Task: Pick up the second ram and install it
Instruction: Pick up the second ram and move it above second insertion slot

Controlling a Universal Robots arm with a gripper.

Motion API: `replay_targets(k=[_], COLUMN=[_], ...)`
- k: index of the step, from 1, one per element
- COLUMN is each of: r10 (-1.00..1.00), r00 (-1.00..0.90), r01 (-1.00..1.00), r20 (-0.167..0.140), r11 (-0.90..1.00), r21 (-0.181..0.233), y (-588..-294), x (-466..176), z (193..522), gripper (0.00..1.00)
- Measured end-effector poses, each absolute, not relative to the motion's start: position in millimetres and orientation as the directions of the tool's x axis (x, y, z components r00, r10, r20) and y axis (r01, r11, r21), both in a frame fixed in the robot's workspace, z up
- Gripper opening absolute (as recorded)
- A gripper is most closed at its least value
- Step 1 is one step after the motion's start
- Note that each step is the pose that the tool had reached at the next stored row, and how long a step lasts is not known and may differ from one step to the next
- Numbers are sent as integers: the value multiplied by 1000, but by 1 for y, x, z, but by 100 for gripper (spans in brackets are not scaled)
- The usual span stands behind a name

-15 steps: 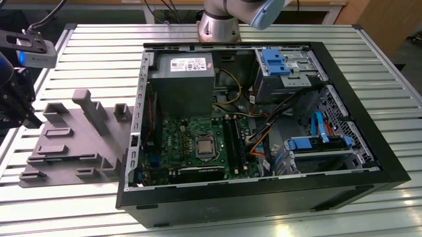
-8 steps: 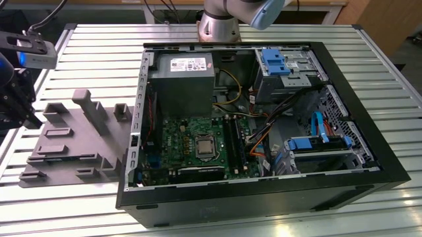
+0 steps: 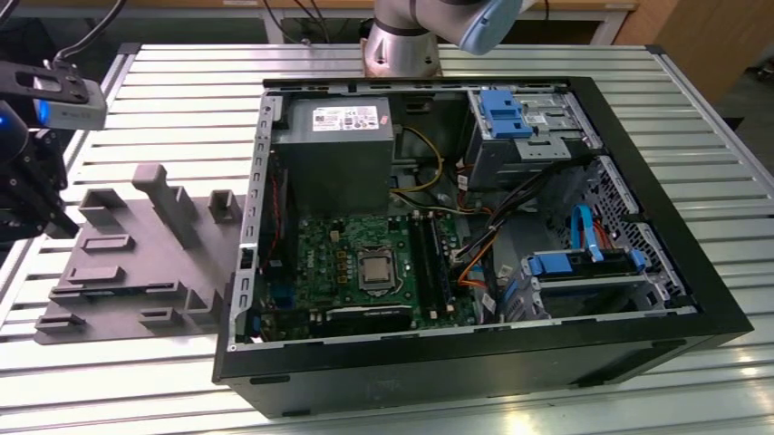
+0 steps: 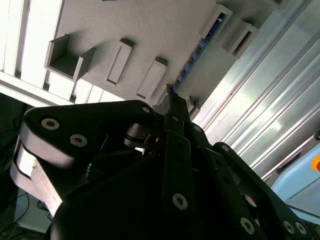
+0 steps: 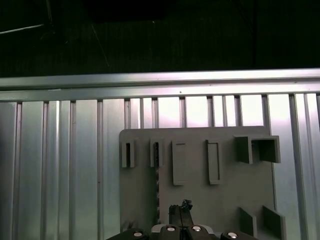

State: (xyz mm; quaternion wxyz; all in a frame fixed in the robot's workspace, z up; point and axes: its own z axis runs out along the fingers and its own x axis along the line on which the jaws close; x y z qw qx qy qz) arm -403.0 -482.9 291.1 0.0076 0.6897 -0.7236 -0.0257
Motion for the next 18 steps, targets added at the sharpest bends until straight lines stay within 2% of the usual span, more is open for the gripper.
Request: replay_targets(k=[18], r10=[-999], r00=[-47], r01=[-998], r20=[-24], r11=[46], r21=[48], y=[-484], x=[-404], z=[282], gripper=[11])
